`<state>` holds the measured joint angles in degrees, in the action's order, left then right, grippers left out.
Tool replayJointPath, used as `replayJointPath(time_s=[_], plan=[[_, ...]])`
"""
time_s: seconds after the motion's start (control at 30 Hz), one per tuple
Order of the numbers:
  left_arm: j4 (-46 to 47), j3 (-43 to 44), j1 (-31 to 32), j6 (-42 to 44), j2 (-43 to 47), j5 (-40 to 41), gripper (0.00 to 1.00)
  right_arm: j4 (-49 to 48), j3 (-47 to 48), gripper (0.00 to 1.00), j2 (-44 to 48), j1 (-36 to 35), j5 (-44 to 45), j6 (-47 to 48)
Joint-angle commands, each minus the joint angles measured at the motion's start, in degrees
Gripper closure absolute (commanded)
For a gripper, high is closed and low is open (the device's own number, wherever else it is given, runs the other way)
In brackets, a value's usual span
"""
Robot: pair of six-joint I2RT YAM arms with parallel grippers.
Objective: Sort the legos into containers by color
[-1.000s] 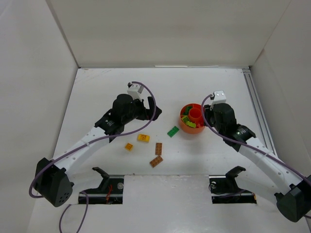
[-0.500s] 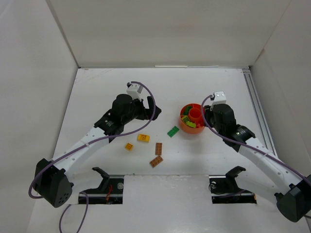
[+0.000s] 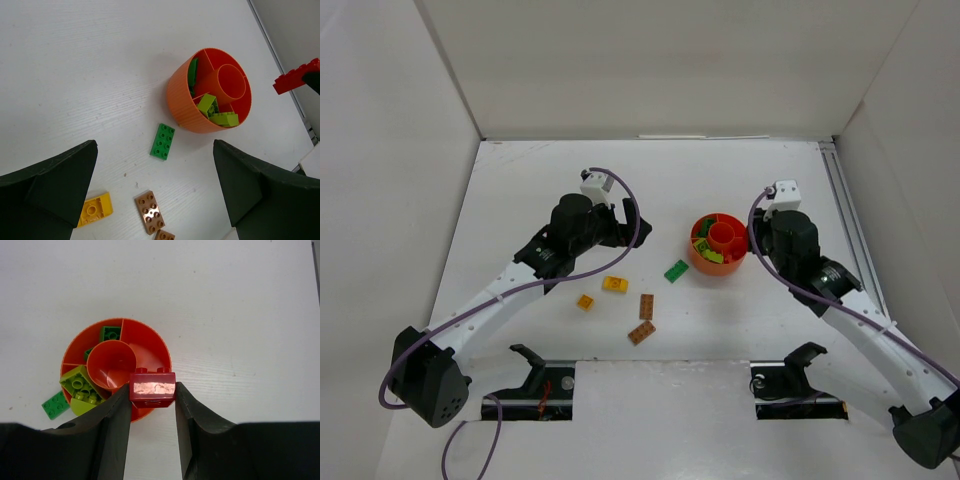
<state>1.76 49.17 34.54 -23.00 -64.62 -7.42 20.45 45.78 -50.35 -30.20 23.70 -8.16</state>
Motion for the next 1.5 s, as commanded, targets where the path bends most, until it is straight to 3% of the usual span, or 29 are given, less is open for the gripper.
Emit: replayJointPath(time_s=[0.0, 1.47], plan=[[0.70, 0.40, 0.00, -0.20, 1.95, 0.30, 0.00, -0.93, 3.26, 0.82, 1.66, -0.65, 0.82, 0.96], [-2.11, -0.12, 0.00, -1.86, 3.53, 1.88, 0.00, -5.07, -4.56, 0.82, -2.29, -0.65, -3.05, -1.77]])
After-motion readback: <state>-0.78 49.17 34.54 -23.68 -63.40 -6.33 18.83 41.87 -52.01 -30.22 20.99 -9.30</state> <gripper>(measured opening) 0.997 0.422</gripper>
